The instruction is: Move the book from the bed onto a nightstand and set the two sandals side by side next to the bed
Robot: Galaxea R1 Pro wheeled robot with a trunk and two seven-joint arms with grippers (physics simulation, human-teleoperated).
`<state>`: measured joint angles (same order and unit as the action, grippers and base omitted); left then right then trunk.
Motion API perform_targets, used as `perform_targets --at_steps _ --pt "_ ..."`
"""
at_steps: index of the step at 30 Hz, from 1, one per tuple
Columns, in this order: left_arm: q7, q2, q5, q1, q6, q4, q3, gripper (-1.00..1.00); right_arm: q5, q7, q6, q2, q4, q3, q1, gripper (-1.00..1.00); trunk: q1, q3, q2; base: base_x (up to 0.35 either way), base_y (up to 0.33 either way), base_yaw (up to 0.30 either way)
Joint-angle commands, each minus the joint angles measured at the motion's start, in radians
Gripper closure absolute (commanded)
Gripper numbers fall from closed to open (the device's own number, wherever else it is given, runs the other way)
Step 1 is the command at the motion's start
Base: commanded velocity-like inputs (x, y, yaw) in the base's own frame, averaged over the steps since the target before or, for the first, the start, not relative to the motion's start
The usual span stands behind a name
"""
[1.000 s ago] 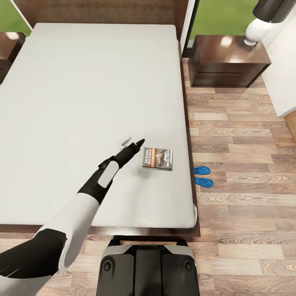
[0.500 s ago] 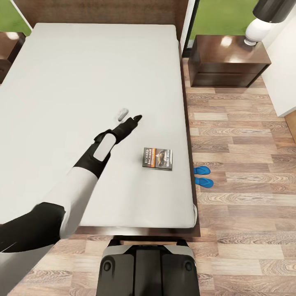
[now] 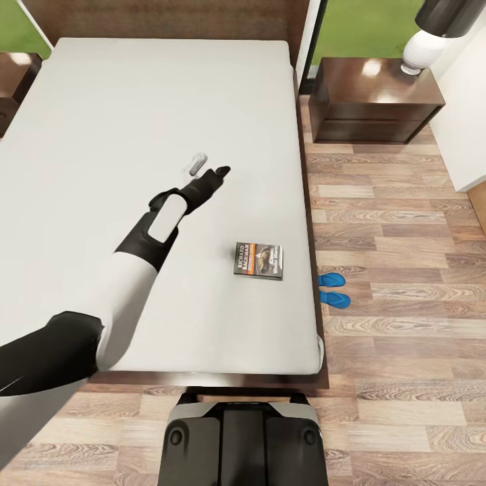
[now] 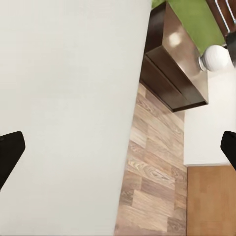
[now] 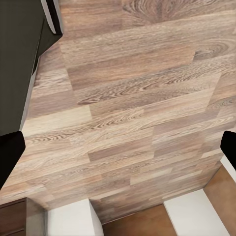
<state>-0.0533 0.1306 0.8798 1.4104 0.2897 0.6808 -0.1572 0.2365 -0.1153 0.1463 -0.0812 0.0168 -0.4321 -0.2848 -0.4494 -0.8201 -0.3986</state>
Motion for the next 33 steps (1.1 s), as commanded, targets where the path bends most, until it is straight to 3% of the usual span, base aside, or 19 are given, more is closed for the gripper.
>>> perform_targets --at_steps 1,14,33 --pt "-0.008 -0.001 0.010 0.006 0.003 0.001 -0.002 -1.00 0.010 -0.003 0.004 0.000 -0.002 -0.008 -0.001 -1.00 -0.001 -0.001 -0.001 0.000 0.000 0.000" --pt "-0.028 -0.001 0.011 0.053 0.007 0.000 -0.001 -1.00 0.010 -0.003 0.003 0.001 -0.001 -0.008 -0.001 -1.00 -0.001 -0.013 -0.001 0.000 0.000 0.000" --pt "-0.027 0.007 0.012 0.069 0.006 -0.050 0.001 -1.00 0.010 -0.003 0.003 0.000 -0.001 -0.008 -0.001 -1.00 -0.001 -0.042 -0.001 0.000 0.000 0.000"
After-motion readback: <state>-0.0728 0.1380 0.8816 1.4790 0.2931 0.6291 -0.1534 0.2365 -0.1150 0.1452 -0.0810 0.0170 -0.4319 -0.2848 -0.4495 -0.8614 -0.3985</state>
